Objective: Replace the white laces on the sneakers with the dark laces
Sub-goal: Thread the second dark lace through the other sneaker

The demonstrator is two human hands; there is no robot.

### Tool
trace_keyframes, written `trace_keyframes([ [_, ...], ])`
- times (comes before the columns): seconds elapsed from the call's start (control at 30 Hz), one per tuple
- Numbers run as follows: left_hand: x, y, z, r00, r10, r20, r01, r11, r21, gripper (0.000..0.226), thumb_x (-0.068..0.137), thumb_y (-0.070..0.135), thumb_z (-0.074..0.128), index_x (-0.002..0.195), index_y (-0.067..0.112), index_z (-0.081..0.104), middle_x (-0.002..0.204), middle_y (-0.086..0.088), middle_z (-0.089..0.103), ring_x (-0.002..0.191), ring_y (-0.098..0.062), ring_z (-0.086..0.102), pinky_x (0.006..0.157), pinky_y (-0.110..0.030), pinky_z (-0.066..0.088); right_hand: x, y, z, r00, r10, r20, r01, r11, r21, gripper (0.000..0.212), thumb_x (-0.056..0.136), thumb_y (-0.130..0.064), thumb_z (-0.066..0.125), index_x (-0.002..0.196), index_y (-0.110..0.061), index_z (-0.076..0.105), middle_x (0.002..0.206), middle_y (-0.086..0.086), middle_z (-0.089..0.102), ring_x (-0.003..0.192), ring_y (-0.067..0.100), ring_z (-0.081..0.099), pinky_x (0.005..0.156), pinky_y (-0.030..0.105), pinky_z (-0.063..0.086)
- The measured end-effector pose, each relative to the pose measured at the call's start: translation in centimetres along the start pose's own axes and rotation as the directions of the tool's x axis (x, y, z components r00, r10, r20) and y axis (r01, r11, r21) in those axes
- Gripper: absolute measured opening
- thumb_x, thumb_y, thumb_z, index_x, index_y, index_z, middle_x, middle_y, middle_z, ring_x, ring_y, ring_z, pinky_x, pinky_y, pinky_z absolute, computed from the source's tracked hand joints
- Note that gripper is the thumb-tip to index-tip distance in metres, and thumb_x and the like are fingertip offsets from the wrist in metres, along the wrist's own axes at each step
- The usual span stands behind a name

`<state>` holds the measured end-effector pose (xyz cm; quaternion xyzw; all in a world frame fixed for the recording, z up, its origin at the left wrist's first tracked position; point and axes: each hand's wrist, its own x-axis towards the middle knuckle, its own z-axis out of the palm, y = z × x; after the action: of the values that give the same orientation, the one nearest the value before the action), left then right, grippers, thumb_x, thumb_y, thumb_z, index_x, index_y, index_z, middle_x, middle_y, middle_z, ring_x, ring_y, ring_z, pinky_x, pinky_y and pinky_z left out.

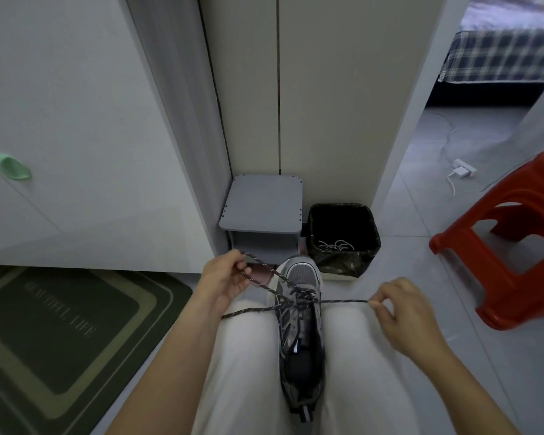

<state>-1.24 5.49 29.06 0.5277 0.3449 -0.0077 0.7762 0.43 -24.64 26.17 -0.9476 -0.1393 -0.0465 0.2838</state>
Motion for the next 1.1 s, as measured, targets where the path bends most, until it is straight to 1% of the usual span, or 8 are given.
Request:
trace_keyframes([
  [0.17, -1.4, -1.0, -0.3, 0.994, 0.086, 0.062, -0.102, 0.933, 0.345, 0.002, 0.084, 0.005, 0.06, 0.083, 0.006, 0.061, 0.066, -0.008, 0.057, 0.064, -0.018, 0.052, 0.064, -0.032, 0.045, 0.2, -0.4, -0.3, 0.972, 0.06, 0.228, 0.006, 0.961, -0.276, 0.016, 0.092, -0.033, 0.052, 0.082, -0.03, 0.064, 0.086, -0.008, 0.05, 0.085, 0.014, 0.052, 0.074, 0.03, 0.029],
  [0.33, -2.0, -0.9, 0.0, 0.987, 0.121, 0.105, -0.155, 0.883, 0.442, 0.008, 0.081, 0.007, 0.066, 0.088, 0.008, 0.064, 0.069, -0.005, 0.062, 0.068, -0.016, 0.058, 0.065, -0.031, 0.049, 2.6, -4.7, 1.1, 0.988, -0.127, 0.091, 0.151, 0.923, -0.355, 0.025, 0.089, -0.041, 0.055, 0.085, -0.022, 0.071, 0.084, 0.001, 0.061, 0.082, 0.025, 0.061, 0.071, 0.035, 0.035],
  [0.4, -1.9, -0.9, 0.1, 0.984, 0.142, 0.105, -0.175, 0.866, 0.468, 0.006, 0.081, 0.007, 0.066, 0.087, 0.01, 0.064, 0.072, -0.005, 0.063, 0.073, -0.017, 0.06, 0.07, -0.032, 0.052, 3.2, -6.7, 2.2, 0.958, -0.133, 0.252, 0.225, 0.896, -0.383, 0.032, 0.09, -0.051, 0.049, 0.096, -0.026, 0.068, 0.098, 0.0, 0.06, 0.097, 0.021, 0.057, 0.081, 0.036, 0.035],
  [0.53, -2.1, -0.5, -0.4, 0.968, 0.086, 0.235, -0.21, 0.791, 0.575, 0.011, 0.079, 0.009, 0.071, 0.087, 0.01, 0.065, 0.076, -0.003, 0.065, 0.071, -0.014, 0.06, 0.071, -0.031, 0.052, 3.3, -7.3, 3.6, 0.895, -0.12, 0.43, 0.327, 0.832, -0.448, 0.03, 0.097, -0.039, 0.039, 0.112, -0.022, 0.058, 0.114, 0.001, 0.058, 0.108, 0.021, 0.054, 0.089, 0.034, 0.034],
  [0.6, -2.5, -0.6, -0.5, 0.947, 0.024, 0.321, -0.244, 0.703, 0.668, 0.01, 0.076, 0.015, 0.075, 0.08, 0.013, 0.066, 0.07, 0.0, 0.062, 0.064, -0.009, 0.055, 0.063, -0.023, 0.046, 3.2, -6.2, 3.0, 0.895, -0.108, 0.433, 0.303, 0.859, -0.412, 0.029, 0.099, -0.038, 0.035, 0.112, -0.025, 0.057, 0.114, -0.001, 0.058, 0.109, 0.019, 0.052, 0.089, 0.034, 0.032],
  [0.77, -2.1, -0.7, 0.1, 0.974, 0.085, 0.209, -0.2, 0.753, 0.627, 0.008, 0.083, 0.018, 0.068, 0.081, 0.011, 0.066, 0.076, -0.006, 0.059, 0.07, -0.013, 0.054, 0.065, -0.025, 0.045, 2.6, -3.9, 1.4, 0.924, -0.105, 0.367, 0.243, 0.903, -0.355, 0.026, 0.097, -0.04, 0.037, 0.106, -0.033, 0.061, 0.099, -0.01, 0.052, 0.105, 0.013, 0.051, 0.077, 0.029, 0.024],
  [0.9, -1.6, -1.0, 0.7, 0.977, 0.054, 0.206, -0.189, 0.666, 0.722, 0.011, 0.082, 0.017, 0.07, 0.085, 0.006, 0.068, 0.076, -0.008, 0.058, 0.073, -0.018, 0.052, 0.066, -0.028, 0.042, 2.2, -3.0, 0.6, 0.941, -0.098, 0.325, 0.218, 0.908, -0.357, 0.025, 0.096, -0.041, 0.04, 0.1, -0.035, 0.064, 0.089, -0.013, 0.043, 0.102, 0.011, 0.049, 0.075, 0.029, 0.022],
  [1.1, -2.0, -0.9, 1.4, 0.945, -0.037, 0.324, -0.25, 0.554, 0.794, 0.017, 0.077, 0.02, 0.076, 0.076, 0.006, 0.066, 0.063, 0.001, 0.055, 0.056, -0.009, 0.047, 0.051, -0.016, 0.038, 1.7, 0.2, -2.1, 0.973, 0.025, 0.228, 0.057, 0.937, -0.345, 0.023, 0.096, -0.039, 0.043, 0.094, -0.036, 0.066, 0.091, -0.012, 0.05, 0.092, 0.012, 0.051, 0.077, 0.029, 0.025],
])
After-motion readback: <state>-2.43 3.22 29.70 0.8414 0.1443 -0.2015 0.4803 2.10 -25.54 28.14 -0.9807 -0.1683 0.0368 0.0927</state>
